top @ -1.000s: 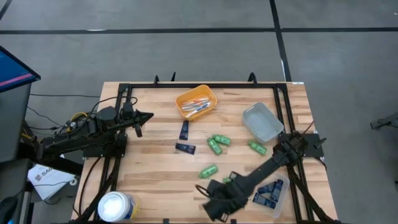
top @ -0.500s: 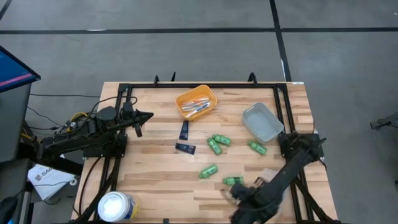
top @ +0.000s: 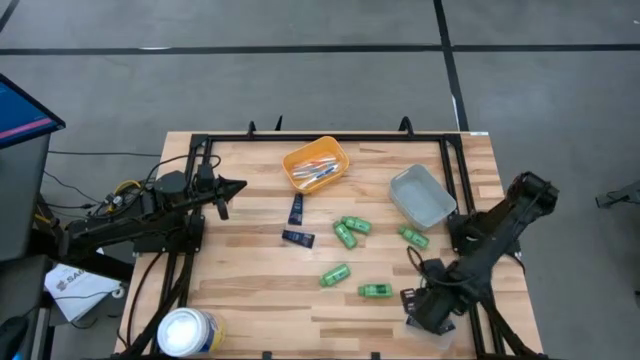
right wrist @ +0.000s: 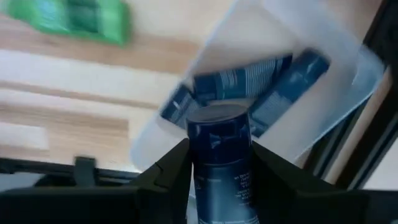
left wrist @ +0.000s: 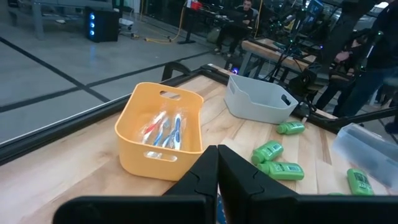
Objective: Pick & Place Travel size toiletries
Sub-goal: Put the dark blue shave cream into the transparent bin
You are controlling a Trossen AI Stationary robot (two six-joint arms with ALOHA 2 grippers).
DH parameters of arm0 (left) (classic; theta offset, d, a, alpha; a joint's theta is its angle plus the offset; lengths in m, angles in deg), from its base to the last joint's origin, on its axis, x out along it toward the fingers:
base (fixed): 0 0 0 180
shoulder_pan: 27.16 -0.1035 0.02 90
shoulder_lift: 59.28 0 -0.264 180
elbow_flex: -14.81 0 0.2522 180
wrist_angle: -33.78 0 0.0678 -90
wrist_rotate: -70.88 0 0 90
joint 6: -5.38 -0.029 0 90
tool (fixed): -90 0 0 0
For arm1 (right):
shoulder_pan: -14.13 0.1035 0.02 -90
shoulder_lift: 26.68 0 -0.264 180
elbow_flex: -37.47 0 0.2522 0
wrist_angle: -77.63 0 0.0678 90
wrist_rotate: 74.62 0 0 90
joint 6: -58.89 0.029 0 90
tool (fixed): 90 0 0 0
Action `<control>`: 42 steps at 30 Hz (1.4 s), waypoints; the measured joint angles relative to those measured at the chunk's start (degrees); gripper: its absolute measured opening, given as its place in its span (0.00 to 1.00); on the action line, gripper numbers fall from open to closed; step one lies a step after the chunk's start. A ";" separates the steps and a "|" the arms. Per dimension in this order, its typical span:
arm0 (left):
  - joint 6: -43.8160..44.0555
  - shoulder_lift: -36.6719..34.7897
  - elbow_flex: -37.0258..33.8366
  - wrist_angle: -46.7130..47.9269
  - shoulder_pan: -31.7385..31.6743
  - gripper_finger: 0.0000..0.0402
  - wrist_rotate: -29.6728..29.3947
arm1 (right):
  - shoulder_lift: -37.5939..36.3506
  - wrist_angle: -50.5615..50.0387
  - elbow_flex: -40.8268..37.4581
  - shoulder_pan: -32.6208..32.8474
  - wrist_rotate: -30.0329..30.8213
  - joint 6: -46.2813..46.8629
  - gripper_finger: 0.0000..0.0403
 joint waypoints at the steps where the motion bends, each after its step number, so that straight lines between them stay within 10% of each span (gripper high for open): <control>1: 0.00 0.00 0.00 0.00 0.00 0.00 -0.01 | 0.40 1.00 -1.40 -0.82 -1.02 0.02 0.31; 23: 0.03 0.13 0.00 -0.20 0.00 0.00 0.04 | 3.55 -5.69 -6.16 -2.96 -3.41 -36.71 0.32; 42: 0.03 0.22 0.00 -0.46 0.00 0.00 0.06 | 3.60 3.55 -11.39 -2.76 -3.89 -43.05 0.38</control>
